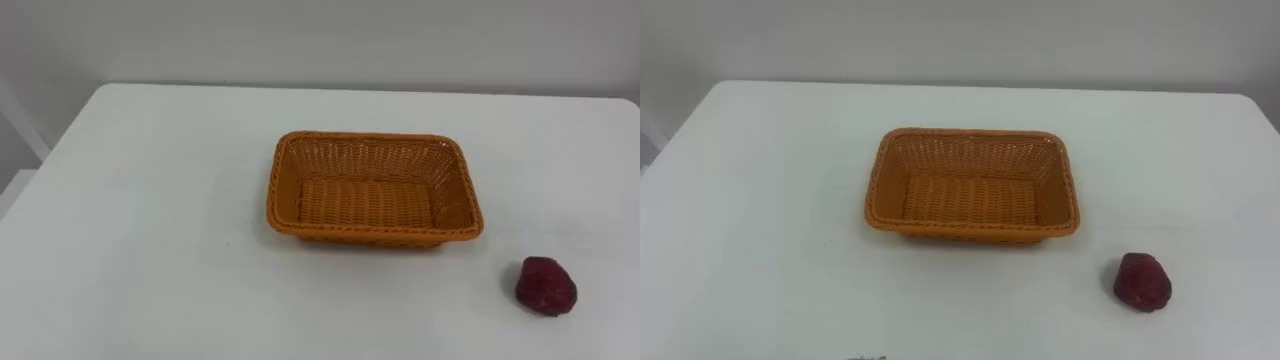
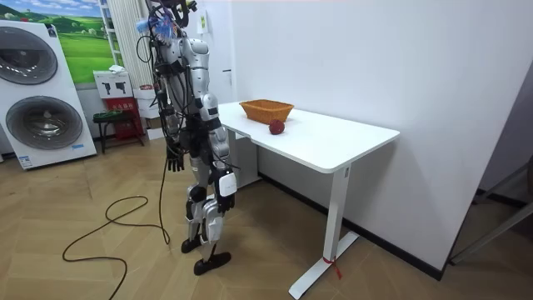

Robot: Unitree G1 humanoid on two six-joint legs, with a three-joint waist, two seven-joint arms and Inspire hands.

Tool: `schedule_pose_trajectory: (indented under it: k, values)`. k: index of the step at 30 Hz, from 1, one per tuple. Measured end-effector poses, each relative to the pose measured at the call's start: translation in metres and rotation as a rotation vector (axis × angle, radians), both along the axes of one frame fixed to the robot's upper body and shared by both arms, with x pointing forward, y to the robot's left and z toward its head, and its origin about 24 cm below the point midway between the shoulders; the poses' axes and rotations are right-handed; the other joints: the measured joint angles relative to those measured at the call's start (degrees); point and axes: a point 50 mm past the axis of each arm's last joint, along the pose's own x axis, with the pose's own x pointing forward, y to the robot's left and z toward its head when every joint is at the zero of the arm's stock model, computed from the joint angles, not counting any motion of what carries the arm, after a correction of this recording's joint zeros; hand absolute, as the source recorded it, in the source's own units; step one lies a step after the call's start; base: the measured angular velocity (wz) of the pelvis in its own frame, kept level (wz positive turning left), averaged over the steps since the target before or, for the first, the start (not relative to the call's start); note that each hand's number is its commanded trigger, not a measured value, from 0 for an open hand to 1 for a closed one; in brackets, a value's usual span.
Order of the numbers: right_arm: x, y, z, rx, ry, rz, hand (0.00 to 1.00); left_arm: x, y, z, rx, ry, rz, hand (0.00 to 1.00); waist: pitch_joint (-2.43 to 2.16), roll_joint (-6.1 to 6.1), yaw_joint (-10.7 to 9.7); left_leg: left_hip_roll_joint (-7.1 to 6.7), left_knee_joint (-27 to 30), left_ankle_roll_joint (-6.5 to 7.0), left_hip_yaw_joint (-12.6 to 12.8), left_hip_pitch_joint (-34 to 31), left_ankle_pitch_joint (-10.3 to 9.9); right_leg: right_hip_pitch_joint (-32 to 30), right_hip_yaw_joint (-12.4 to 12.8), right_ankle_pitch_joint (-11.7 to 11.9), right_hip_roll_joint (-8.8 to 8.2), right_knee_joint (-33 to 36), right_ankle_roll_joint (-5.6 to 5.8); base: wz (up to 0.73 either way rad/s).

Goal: Pick and place apple

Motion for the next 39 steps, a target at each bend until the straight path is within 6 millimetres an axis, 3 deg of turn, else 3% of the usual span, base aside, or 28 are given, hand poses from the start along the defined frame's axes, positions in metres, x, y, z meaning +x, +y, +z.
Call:
schedule_pose_trajectory:
  k: [8, 15, 16, 17, 18, 19, 21, 23, 27, 30, 34, 37, 39]
  values:
    - [-0.003, 0.0, 0.0, -0.026, -0.037, -0.148, 0.0, -0.001, -0.001, 0.0, -0.001, -0.011, 0.0, 0.0, 0.09, 0.54, 0.3, 0.05, -0.4, 0.01, 0.2, 0.6, 0.0, 0.4, 0.0, 0.0, 0.02, 0.2, 0.0, -0.01]
    - [-0.031, 0.0, 0.003, -0.141, -0.041, -0.702, 0.0, -0.005, 0.002, 0.001, 0.036, -0.037, 0.072, 0.0, 0.21, 0.45, -1.0, 0.06, -0.3, 0.01, 0.7, 0.6, 0.0, 0.6, 0.4, -0.1, 0.0, 0.5, 0.03, -0.02]
    - [-0.031, -0.001, 0.004, -0.161, -0.046, -0.763, 0.0, -0.006, 0.002, 0.001, 0.04, -0.042, 0.086, 0.0, 0.34, 0.41, -1.2, 0.08, -0.4, 0.01, 0.7, 0.8, 0.0, 0.5, 0.6, -0.1, 0.0, 0.7, 0.03, -0.17]
    - [-0.029, -0.006, 0.005, -0.211, -0.075, -0.946, 0.0, -0.006, 0.003, 0.001, 0.052, -0.053, 0.118, 0.0, 0.63, 0.39, -1.5, 0.1, -0.4, 0.03, 1.2, 1.0, 0.0, 0.2, 1.0, -0.3, -0.02, 1.1, 0.01, -0.2]
    - [-0.018, -0.015, 0.006, -0.255, -0.153, -1.139, 0.0, -0.008, 0.007, 0.002, 0.072, -0.062, 0.151, 0.0, 0.64, 0.38, -2.5, 0.12, -0.4, 0.05, 1.6, 0.9, 0.0, 0.0, 1.3, -0.3, 0.0, 1.2, 0.01, -0.17]
    - [-0.011, -0.02, 0.007, -0.27, -0.199, -1.219, 0.0, -0.009, 0.009, 0.003, 0.085, -0.067, 0.164, 0.0, 0.62, 0.3, -3.0, 0.1, -0.4, 0.05, 1.7, 1.0, 0.0, 0.0, 1.6, -0.3, -0.01, 1.2, 0.02, -0.1]
    - [0.019, -0.04, 0.014, -0.297, -0.385, -1.501, 0.0, -0.012, 0.018, 0.006, 0.133, -0.096, 0.214, 0.0, 0.64, -0.15, -4.7, 0.03, -0.4, 0.07, 1.7, 1.0, 0.0, -0.4, 1.6, -0.6, -0.06, 1.1, 0.11, 0.0]
    - [0.037, -0.052, 0.021, -0.315, -0.48, -1.631, 0.0, -0.01, 0.027, 0.008, 0.161, -0.125, 0.226, 0.0, 0.67, -0.69, -5.1, 0.02, -0.4, 0.07, 1.8, 0.9, 0.0, -0.5, 1.6, -0.6, -0.02, 1.0, 0.11, 0.0]
    - [0.06, -0.08, 0.039, -0.356, -0.608, -1.897, 0.0, -0.017, 0.041, 0.014, 0.219, -0.139, 0.256, 0.0, 0.09, -1.56, -5.8, -0.11, -0.4, 0.09, 1.9, 0.8, 0.0, -0.5, 1.5, -0.6, 0.0, 0.9, 0.13, 0.01]
    - [0.065, -0.091, 0.049, -0.417, -0.647, -1.95, 0.0, -0.018, 0.045, 0.017, 0.243, -0.152, 0.24, 0.0, -0.36, -1.68, -5.9, -0.33, -0.4, 0.08, 1.9, 0.2, 0.0, -0.7, 1.6, -0.6, 0.09, 1.0, 0.11, 0.0]
    - [0.069, -0.104, 0.063, -0.501, -0.677, -2.003, 0.0, -0.015, 0.047, 0.018, 0.255, -0.167, 0.226, 0.0, -0.44, -1.7, -5.9, -0.18, -0.4, 0.07, 2.5, -0.2, 0.0, -1.1, 1.7, -0.6, 0.1, 1.1, 0.11, -0.03]
    - [0.085, -0.122, 0.089, -0.574, -0.797, -1.989, 0.0, -0.012, 0.048, 0.018, 0.262, -0.176, 0.214, 0.0, -0.48, -1.31, -6.0, -0.13, -0.6, 0.07, 2.8, -0.3, 0.0, -1.6, 1.8, -0.5, 0.09, 1.1, 0.09, -0.05]
    - [0.099, -0.139, 0.115, -0.708, -0.906, -1.888, 0.0, -0.008, 0.049, 0.019, 0.264, -0.205, 0.201, 0.0, -0.48, -1.31, -6.2, -0.18, -0.7, 0.07, 2.6, -0.6, 0.0, -1.7, 1.8, -0.5, 0.1, 1.1, 0.09, 0.02]
